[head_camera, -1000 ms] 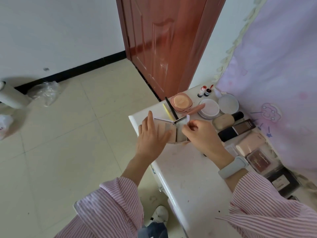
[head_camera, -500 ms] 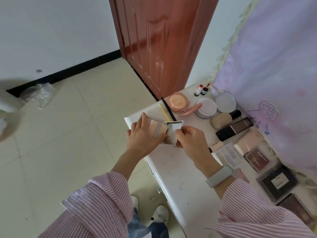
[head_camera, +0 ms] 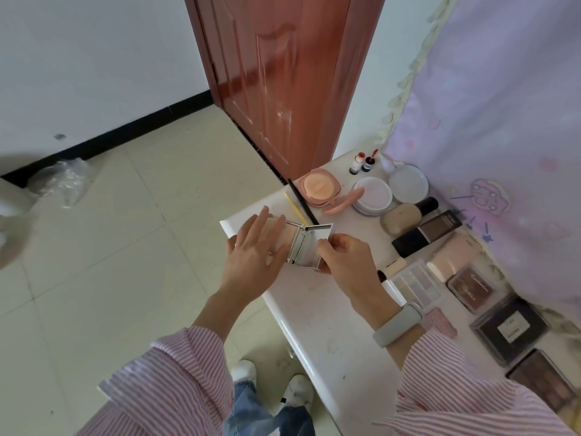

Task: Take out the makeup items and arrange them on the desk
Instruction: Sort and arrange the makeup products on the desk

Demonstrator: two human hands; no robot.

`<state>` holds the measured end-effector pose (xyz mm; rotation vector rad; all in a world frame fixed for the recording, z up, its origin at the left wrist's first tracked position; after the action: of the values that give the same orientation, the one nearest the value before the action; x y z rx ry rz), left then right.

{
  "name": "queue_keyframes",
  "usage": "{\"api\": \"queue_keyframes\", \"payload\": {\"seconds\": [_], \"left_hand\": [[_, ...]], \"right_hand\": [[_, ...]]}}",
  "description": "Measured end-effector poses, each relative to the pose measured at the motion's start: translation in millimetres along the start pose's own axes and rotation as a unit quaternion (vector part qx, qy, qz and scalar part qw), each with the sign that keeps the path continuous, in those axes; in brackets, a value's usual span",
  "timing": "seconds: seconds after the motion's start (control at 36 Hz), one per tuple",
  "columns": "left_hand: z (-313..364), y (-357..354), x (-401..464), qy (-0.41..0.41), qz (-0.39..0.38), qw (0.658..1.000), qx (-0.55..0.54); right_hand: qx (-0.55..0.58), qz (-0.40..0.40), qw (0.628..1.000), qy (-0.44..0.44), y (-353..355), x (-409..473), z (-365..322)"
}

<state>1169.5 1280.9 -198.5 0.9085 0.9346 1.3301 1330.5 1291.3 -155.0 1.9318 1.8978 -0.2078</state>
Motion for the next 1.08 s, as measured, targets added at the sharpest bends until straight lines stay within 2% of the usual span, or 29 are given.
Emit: {"api": "queue_keyframes", "payload": {"seconds": [0.11,0.28,0.5,0.58,0.64,0.67,0.69,0.75,0.81,0.83,0.89,0.94,1.08], "left_hand": [[-2.6,-7.4,-6.2,-0.009,0.008,0.999,0.047],[-10.4,-7.2,-3.9,0.009,0.026,0.998,0.055],[-16.6,-6.5,7.5,0.016,-0.003,0.998,0.062],[-12.6,-4.2,2.3,0.030,0.016,0.999,0.033],[-8.6,-4.7,-7.5,0.051,0.052,0.997,0.016],[-5.3,-5.7,-15.0,0.061,0.076,0.995,0.007],[-0.7,-7.6,-24.3,0.068,0.102,0.992,-0.001],[11.7,-14.0,-46.4,0.072,0.146,0.986,-0.017],[25.3,-22.5,-66.5,0.074,0.164,0.983,-0.034],[32.4,-26.5,-74.1,0.076,0.160,0.983,-0.041],[44.9,-34.3,-85.1,0.072,0.142,0.986,-0.051],[54.1,-40.4,-89.6,0.061,0.119,0.989,-0.056],[55.3,-50.7,-93.5,0.028,0.094,0.994,-0.043]], "right_hand": [[0.032,0.011,0.999,-0.017,-3.3,-1.0,3.2],[0.067,0.031,0.996,-0.044,-10.2,2.9,10.1],[0.143,-0.010,0.985,-0.091,-17.3,2.4,4.7],[0.102,-0.025,0.991,-0.077,-5.2,-4.1,4.2],[-0.009,-0.021,1.000,-0.006,12.7,-9.3,8.6],[-0.104,-0.023,0.993,0.053,23.3,-13.3,10.2],[-0.209,-0.019,0.969,0.131,34.3,-16.9,11.6],[-0.392,-0.012,0.881,0.265,52.8,-18.3,21.1],[-0.507,-0.019,0.802,0.316,68.2,-16.1,35.1],[-0.546,-0.031,0.777,0.313,74.4,-13.7,40.6],[-0.585,-0.047,0.757,0.288,82.4,-9.9,46.2],[-0.591,-0.046,0.755,0.280,86.4,-6.2,47.2],[-0.563,-0.060,0.752,0.338,85.6,-2.2,43.1]]}}
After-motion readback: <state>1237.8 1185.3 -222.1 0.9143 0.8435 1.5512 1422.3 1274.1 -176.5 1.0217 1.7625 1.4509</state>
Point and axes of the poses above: each hand's wrist, its own x-axis towards the middle knuckle, its own y-axis out of the back of the hand, z = x × y, the point moved 2 cm from there along x, towards the middle knuckle, and after that the axes turned 9 degrees about x, right-handed, at the moved point
